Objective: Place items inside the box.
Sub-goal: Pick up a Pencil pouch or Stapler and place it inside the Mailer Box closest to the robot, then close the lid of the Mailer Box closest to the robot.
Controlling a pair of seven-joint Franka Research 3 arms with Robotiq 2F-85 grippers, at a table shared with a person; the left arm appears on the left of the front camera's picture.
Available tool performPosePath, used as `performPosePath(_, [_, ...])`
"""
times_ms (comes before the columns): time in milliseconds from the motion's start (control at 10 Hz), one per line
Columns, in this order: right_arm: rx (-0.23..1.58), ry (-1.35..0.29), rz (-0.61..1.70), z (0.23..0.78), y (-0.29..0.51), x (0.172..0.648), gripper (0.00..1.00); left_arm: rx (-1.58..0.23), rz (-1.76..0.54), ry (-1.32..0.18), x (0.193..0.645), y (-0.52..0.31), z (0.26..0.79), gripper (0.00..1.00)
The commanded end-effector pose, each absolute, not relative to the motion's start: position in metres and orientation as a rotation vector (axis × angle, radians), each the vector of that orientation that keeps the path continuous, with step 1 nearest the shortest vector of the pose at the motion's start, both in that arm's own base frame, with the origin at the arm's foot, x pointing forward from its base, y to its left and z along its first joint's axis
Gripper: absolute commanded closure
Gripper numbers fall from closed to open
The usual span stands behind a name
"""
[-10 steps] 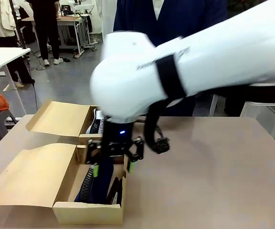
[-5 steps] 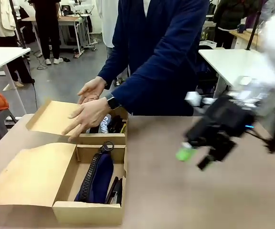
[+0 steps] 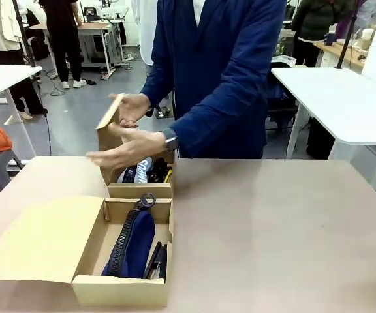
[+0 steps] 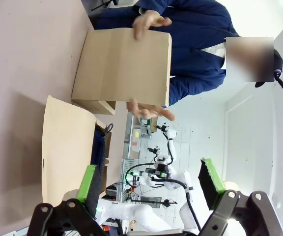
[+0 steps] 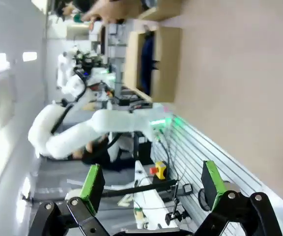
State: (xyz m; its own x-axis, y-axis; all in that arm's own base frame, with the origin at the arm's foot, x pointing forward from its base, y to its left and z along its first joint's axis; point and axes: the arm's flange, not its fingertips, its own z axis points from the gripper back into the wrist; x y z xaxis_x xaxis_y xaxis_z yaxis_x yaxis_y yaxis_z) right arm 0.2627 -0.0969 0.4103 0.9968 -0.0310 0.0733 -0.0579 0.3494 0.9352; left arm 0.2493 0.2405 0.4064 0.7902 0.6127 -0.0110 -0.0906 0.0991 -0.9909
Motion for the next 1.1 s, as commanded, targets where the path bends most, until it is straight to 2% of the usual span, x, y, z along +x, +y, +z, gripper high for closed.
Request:
performPosePath(0, [1.233, -0.076, 0.108, 0.4375, -0.0608, 0.2690, 0.00, -1.394, 0.530, -0.481, 0.2468, 0.2370, 0.4071, 0.00])
performPosePath(1000, [1.233, -0.076, 0.108, 0.4375, -0.0608, 0.2690, 0.00, -1.394, 0.530, -0.481, 0.2468, 0.2370, 0.4071, 0.00])
